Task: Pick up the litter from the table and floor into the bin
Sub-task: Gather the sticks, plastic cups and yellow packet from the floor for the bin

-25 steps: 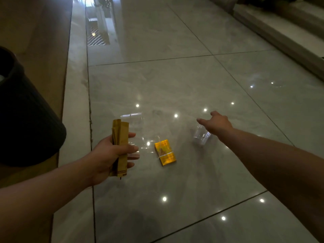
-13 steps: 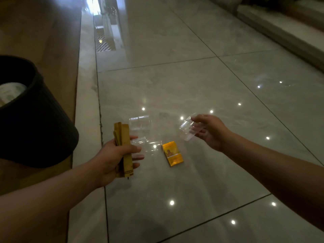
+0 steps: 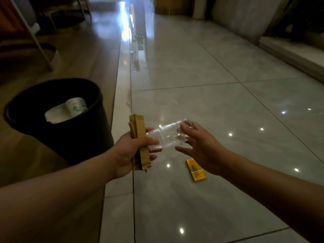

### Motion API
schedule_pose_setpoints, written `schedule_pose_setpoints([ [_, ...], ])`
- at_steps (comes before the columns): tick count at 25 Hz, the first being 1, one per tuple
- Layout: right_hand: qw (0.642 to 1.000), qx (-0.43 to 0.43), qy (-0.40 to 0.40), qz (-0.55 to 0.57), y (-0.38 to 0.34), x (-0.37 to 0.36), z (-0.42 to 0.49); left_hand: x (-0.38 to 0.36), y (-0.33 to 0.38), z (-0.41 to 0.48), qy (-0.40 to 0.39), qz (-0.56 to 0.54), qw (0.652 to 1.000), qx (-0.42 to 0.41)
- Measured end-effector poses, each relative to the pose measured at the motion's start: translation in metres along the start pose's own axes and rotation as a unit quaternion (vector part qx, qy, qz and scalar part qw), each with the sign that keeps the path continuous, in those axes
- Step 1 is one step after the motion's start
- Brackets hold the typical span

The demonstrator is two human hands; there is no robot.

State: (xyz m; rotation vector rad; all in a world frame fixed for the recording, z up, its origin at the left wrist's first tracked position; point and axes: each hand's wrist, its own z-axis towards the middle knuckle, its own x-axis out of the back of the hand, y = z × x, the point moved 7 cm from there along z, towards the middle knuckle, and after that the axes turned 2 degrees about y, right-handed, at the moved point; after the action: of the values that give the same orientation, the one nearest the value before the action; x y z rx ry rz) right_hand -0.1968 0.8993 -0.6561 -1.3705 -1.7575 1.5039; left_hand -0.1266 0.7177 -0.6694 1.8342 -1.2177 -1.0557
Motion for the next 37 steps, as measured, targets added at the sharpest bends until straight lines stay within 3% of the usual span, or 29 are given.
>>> schedule_pose_setpoints([
  [4, 0.999, -0.042, -0.027, 0.01, 0.007, -0.024, -0.003, 0.004, 0.006, -0.006, 0.001, 0.043, 0.999, -0.028],
  [10, 0.998, 0.006, -0.005, -0.069, 0.016, -0.037, -0.001, 0.0, 0.009, -0.008, -0.036, 0.026, 0.998, -0.041],
  [15, 0.997, -0.037, -0.063, -0.038, 0.03, -0.038, 0.025, 0.02, 0.005, 0.0, -0.007, 0.015, 1.0, -0.024],
  [18, 0.992, -0.014, 0.07, -0.099, 0.036, 0.004, 0.052, 0.037, 0.001, 0.009, 0.02, 0.016, 1.0, -0.009],
  [19, 0.976, 0.005, 0.132, -0.173, 0.037, 0.025, 0.062, 0.042, -0.002, 0.012, 0.027, 0.018, 0.999, -0.004],
  [21, 0.904, 0.052, 0.199, -0.374, 0.037, 0.061, 0.081, 0.051, -0.008, 0.019, 0.042, 0.015, 0.999, 0.0],
  [24, 0.78, 0.12, 0.155, -0.594, 0.039, 0.075, 0.114, 0.062, -0.012, 0.028, 0.072, 0.023, 0.997, 0.004],
  [31, 0.685, 0.099, -0.023, -0.722, 0.086, 0.032, 0.169, 0.077, -0.015, 0.038, 0.109, 0.021, 0.994, -0.011],
  [34, 0.708, 0.097, 0.005, -0.699, 0.084, 0.03, 0.163, 0.079, -0.018, 0.04, 0.109, 0.024, 0.994, 0.001],
  [35, 0.735, 0.089, 0.018, -0.672, 0.08, 0.031, 0.158, 0.079, -0.019, 0.041, 0.108, 0.028, 0.994, 0.005],
  [37, 0.83, 0.046, 0.034, -0.555, 0.076, 0.034, 0.141, 0.079, -0.019, 0.043, 0.105, 0.041, 0.994, 0.008],
])
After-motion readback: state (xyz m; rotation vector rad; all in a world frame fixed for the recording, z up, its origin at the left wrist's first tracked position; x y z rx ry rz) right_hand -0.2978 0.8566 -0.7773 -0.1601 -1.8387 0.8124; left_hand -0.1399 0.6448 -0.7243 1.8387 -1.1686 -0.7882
